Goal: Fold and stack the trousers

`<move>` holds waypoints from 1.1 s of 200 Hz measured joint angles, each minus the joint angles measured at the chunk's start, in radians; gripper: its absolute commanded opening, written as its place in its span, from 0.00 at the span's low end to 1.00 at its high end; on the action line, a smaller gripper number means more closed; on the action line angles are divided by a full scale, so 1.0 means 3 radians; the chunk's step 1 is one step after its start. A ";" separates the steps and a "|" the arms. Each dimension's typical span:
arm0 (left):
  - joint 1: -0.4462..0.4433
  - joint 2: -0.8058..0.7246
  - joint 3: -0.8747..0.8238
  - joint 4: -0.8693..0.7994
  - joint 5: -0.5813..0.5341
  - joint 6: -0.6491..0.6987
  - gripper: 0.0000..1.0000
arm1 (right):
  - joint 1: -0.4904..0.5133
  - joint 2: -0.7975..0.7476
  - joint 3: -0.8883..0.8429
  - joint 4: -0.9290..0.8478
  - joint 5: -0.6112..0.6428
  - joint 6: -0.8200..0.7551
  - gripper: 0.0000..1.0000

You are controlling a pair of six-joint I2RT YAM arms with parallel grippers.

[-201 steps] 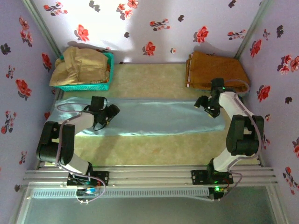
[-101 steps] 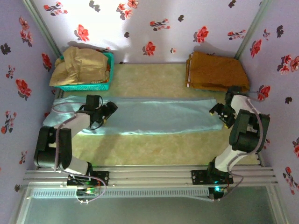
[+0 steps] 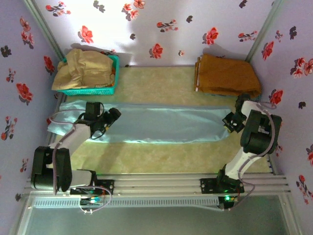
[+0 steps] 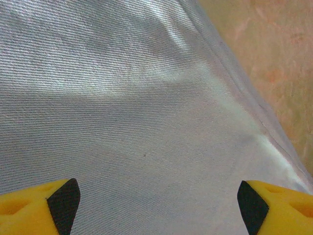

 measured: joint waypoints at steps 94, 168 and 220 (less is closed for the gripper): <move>0.0056 -0.0476 -0.0001 -0.0378 0.0038 0.0037 0.87 | 0.0445 -0.1082 0.0427 -0.0315 -0.0046 0.0057 0.00; 0.0388 -0.0488 -0.0017 -0.0432 0.0123 0.0050 0.88 | 0.2850 -0.0501 0.1251 -0.0370 0.0212 0.0534 0.00; 0.0406 -0.0482 -0.0098 -0.0427 0.0238 0.0050 0.88 | 0.3609 0.0196 0.1797 -0.0449 0.0332 0.0715 0.00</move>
